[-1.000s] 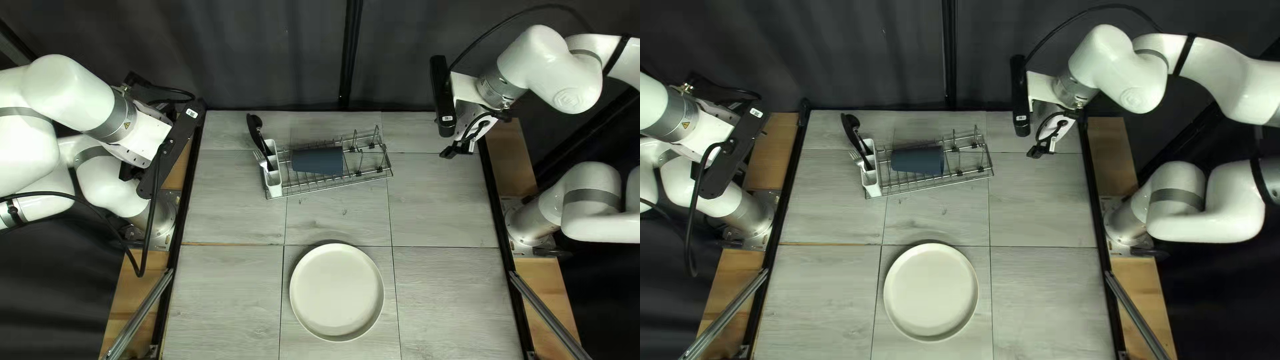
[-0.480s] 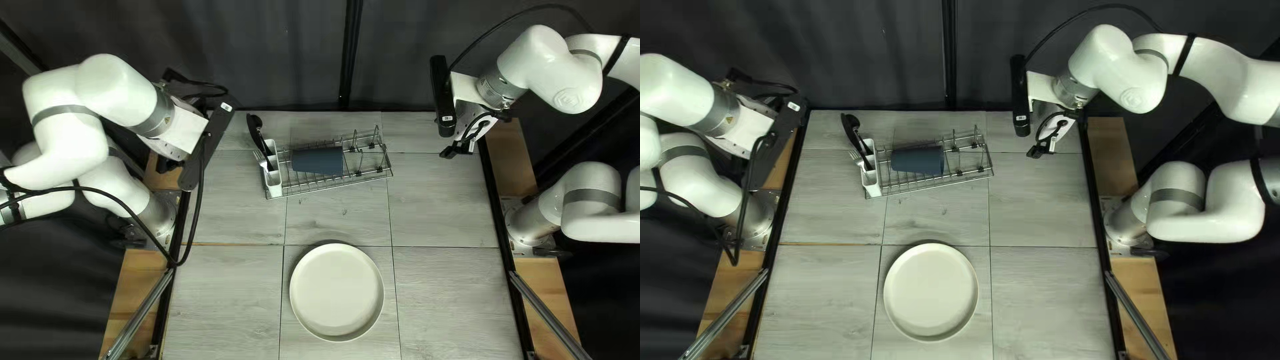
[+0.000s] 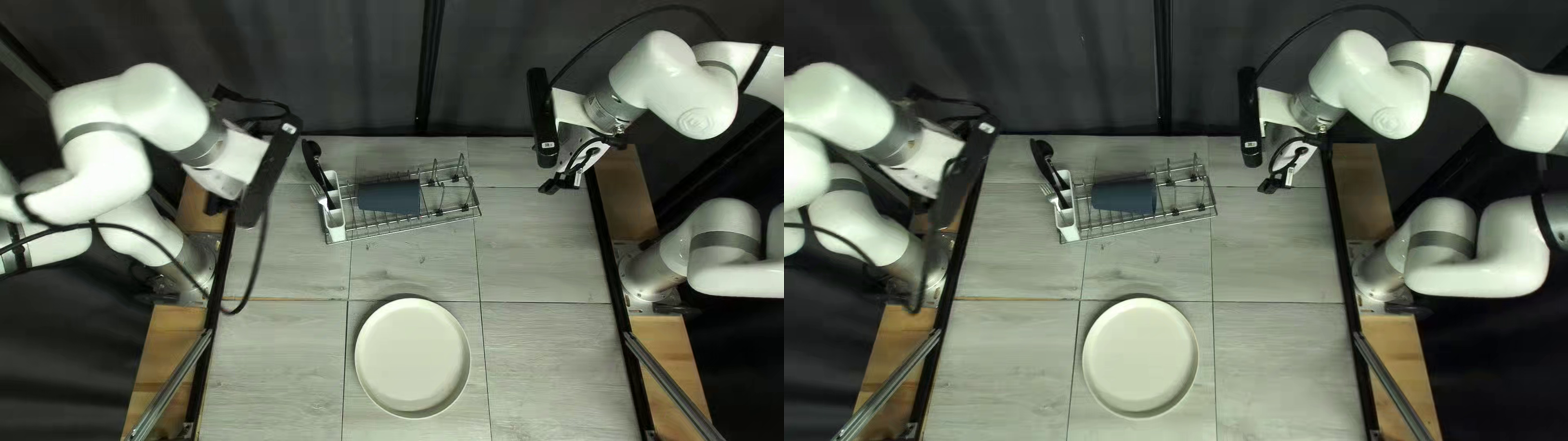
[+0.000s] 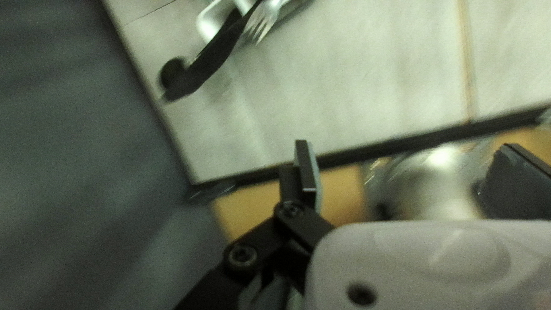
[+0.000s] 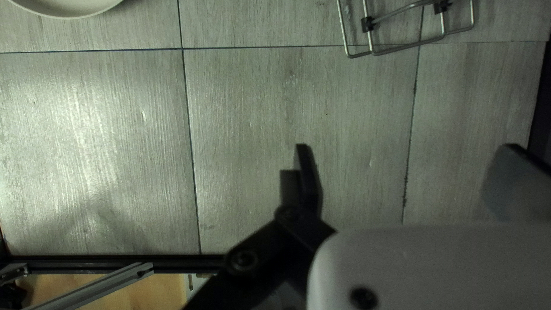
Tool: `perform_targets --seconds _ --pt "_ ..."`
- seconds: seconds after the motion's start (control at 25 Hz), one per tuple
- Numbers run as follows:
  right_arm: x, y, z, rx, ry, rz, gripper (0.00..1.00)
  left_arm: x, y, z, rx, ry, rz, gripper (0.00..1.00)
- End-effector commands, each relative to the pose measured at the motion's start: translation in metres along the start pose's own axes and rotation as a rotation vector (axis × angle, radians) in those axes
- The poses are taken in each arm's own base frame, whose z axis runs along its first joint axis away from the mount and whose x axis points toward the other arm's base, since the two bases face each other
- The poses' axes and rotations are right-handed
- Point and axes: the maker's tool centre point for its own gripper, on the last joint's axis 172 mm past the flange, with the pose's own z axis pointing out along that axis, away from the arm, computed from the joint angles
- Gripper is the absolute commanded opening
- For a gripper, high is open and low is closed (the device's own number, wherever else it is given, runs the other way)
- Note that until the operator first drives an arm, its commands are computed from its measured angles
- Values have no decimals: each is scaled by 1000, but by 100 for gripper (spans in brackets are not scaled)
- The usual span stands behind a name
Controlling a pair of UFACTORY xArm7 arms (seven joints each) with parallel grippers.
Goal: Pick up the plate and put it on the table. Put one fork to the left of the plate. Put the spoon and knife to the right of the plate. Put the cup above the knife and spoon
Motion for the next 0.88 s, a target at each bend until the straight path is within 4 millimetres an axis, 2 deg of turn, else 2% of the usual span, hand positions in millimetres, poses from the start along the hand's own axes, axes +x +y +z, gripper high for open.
perform_targets --seconds 0.04,0.24,0.48,0.68,0.88 --pt "0 0 0 0 0 0 100 12 -1 18 -63 19 -77 100" --pt "0 0 0 0 0 0 100 12 -1 18 -63 19 -77 100" --pt "0 0 0 0 0 0 100 21 -19 55 -52 38 -116 100" --pt "0 0 0 0 0 0 100 26 -36 70 -6 70 -207 100" --pt "0 0 0 0 0 0 100 23 -55 84 27 74 -293 100"
